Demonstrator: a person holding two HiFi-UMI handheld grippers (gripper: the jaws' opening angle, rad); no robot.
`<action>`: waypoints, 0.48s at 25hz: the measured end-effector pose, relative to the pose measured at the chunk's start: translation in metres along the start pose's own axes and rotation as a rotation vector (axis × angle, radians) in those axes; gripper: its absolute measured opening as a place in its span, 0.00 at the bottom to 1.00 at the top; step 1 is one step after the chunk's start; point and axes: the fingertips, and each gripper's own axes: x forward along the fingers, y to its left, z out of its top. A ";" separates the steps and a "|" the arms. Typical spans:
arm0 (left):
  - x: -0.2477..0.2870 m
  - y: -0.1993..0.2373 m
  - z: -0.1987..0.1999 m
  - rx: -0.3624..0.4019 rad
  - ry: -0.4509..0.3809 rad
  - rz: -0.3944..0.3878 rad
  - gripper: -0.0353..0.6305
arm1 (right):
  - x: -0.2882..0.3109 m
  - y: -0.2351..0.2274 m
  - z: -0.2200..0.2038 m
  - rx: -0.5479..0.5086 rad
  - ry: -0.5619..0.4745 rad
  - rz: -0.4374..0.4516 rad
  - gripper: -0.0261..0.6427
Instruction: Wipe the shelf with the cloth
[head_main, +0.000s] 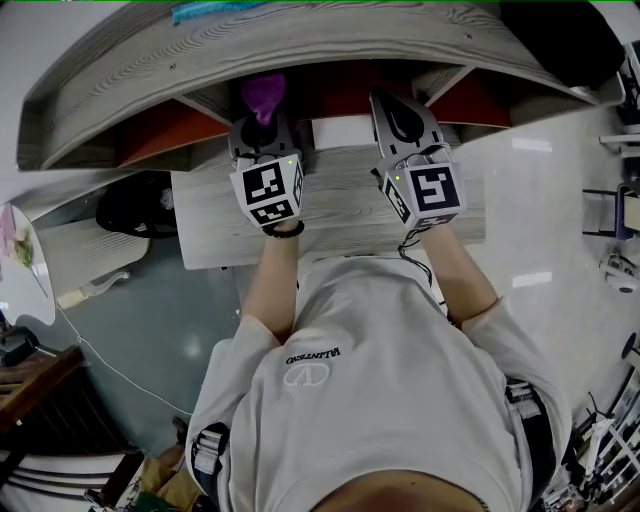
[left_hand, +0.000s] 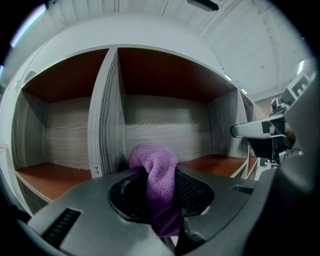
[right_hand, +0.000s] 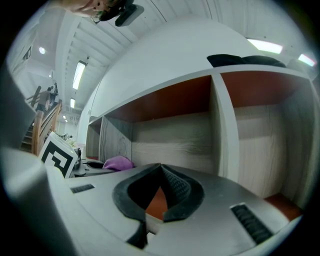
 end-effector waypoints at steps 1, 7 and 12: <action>0.000 0.000 0.000 0.004 0.002 0.002 0.19 | 0.000 -0.001 -0.001 0.001 0.001 0.002 0.04; 0.001 -0.004 -0.001 0.012 0.012 0.013 0.19 | -0.001 -0.004 -0.003 0.009 0.001 0.013 0.03; 0.003 -0.011 -0.001 0.014 0.015 0.010 0.19 | -0.002 -0.006 -0.004 0.008 0.003 0.024 0.04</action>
